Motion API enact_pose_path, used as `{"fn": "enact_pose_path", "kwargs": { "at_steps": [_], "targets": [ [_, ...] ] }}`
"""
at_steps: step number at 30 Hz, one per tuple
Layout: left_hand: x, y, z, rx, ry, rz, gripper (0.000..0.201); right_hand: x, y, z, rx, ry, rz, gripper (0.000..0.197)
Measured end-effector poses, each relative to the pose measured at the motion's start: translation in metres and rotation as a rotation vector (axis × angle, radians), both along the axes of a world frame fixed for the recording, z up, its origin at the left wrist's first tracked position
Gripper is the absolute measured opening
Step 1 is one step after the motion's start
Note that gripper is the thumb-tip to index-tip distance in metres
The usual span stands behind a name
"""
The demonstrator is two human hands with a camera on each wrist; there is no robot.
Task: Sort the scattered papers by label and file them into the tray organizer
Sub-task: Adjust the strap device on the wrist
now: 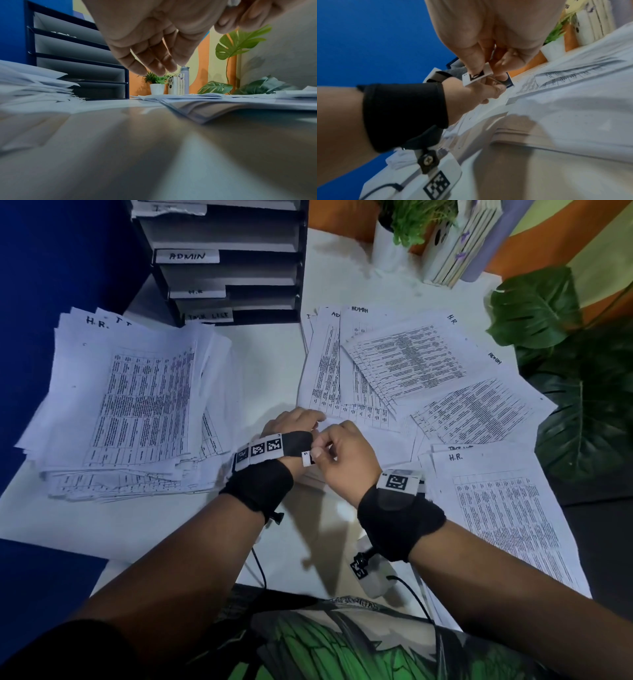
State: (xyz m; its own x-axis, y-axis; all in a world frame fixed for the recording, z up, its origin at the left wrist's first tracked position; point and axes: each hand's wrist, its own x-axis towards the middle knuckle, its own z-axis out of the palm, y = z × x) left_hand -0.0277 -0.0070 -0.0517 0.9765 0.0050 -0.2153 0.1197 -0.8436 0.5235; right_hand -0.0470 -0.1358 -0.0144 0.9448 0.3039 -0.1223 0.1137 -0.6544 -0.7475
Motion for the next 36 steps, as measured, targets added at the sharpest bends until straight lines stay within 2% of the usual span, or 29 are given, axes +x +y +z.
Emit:
{"fn": "enact_pose_path", "kwargs": {
  "at_steps": [3,8,13,19,24,31,36],
  "targets": [
    [0.001,0.003,-0.009,-0.021,-0.066,0.061,0.037,0.005,-0.008,0.003,0.192,0.155,-0.124,0.020],
    [0.003,0.003,-0.024,-0.075,-0.026,0.126,0.038,0.011,-0.019,0.009,0.558,0.504,-0.339,0.015],
    [0.006,0.004,-0.026,-0.046,-0.003,0.133,0.037,0.009,-0.008,0.011,0.721,0.681,-0.394,0.013],
    [0.006,0.007,-0.025,-0.050,0.045,0.097,0.045,0.004,-0.007,0.014,0.752,0.776,-0.419,0.007],
    [0.002,0.005,-0.024,-0.056,-0.010,0.109,0.042,0.006,-0.010,0.016,0.738,0.779,-0.424,0.002],
    [-0.003,0.005,-0.024,-0.053,-0.049,0.074,0.038,0.005,-0.010,0.019,0.719,0.777,-0.375,0.008],
    [-0.004,0.005,-0.021,-0.113,-0.074,0.107,0.040,0.005,-0.012,0.017,0.710,0.773,-0.386,0.009]
  ]
}}
